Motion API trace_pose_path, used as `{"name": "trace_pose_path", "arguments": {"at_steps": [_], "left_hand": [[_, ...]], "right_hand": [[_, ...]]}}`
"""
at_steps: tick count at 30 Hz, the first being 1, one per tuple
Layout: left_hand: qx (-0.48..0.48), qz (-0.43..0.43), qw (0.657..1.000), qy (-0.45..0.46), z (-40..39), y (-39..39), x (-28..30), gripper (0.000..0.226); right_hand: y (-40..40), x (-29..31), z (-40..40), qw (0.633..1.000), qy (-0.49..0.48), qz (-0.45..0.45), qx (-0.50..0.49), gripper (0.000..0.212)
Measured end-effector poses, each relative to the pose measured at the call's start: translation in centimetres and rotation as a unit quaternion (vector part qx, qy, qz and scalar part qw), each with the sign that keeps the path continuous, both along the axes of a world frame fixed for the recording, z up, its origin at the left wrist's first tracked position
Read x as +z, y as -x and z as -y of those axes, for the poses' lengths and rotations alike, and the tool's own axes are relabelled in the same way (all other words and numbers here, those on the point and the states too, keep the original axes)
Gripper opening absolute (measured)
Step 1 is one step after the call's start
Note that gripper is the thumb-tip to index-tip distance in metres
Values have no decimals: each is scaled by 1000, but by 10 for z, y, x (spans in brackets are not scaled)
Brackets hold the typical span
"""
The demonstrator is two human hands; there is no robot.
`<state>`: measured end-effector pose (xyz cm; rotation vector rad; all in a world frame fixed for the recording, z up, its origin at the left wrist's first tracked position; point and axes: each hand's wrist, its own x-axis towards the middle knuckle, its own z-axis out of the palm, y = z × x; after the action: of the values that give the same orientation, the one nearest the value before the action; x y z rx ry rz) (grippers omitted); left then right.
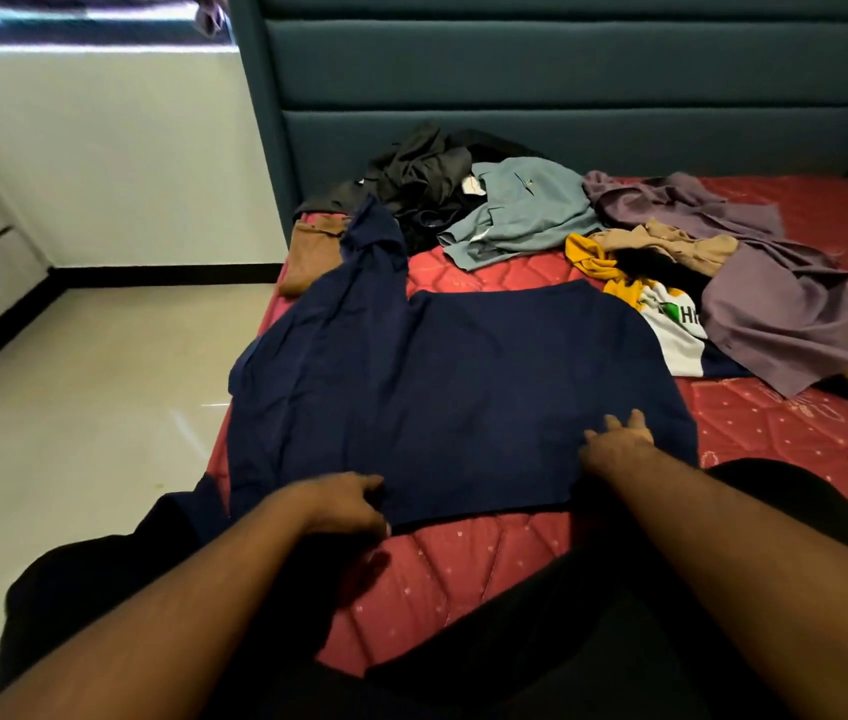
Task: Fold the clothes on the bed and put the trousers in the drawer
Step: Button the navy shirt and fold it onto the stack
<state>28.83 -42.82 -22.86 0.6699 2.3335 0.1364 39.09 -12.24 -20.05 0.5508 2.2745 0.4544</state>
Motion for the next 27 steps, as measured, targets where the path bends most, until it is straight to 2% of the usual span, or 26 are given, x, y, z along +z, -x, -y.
{"name": "trace_pose_path", "arguments": {"at_steps": [1, 2, 4, 6, 9, 11, 13, 17, 18, 21, 23, 24, 25, 26, 27], "left_hand": [[53, -36, 994, -83, 6, 11, 12, 66], [132, -96, 974, -154, 14, 22, 20, 58], [290, -210, 906, -224, 34, 44, 19, 53], [418, -197, 854, -237, 53, 62, 8, 52], [575, -92, 774, -251, 72, 80, -16, 52], [624, -69, 724, -286, 77, 87, -30, 43], [636, -66, 695, -330, 76, 88, -38, 25], [671, -140, 628, -369, 86, 87, -54, 24], [678, -168, 620, -356, 87, 84, -55, 23], [688, -204, 634, -289, 82, 73, -49, 16], [647, -292, 635, -307, 75, 66, -38, 29], [578, -380, 645, -324, 72, 65, -33, 37], [474, -451, 677, -337, 69, 65, -30, 39], [355, -487, 714, -357, 65, 63, -33, 37], [253, -479, 749, -382, 59, 59, -36, 35]], "right_hand": [[3, 0, 7, 997, 39, -6, 65, 70], [6, 0, 17, 990, 94, -33, 104, 74], [17, -3, 46, 964, 212, -112, 115, 83], [32, -17, 74, 938, 279, -176, 107, 82], [48, -44, 110, 920, 309, -222, 94, 75], [53, -61, 130, 914, 310, -244, 95, 76], [49, -73, 143, 910, 297, -266, 117, 84], [43, -91, 149, 904, 266, -306, 139, 79], [42, -93, 148, 901, 267, -315, 134, 76], [44, -98, 148, 893, 272, -331, 136, 75], [43, -100, 149, 889, 269, -341, 141, 75], [42, -102, 148, 889, 265, -344, 145, 75], [42, -103, 147, 888, 261, -349, 149, 74], [43, -104, 147, 887, 258, -352, 152, 73], [43, -105, 147, 886, 256, -357, 152, 73]]}}
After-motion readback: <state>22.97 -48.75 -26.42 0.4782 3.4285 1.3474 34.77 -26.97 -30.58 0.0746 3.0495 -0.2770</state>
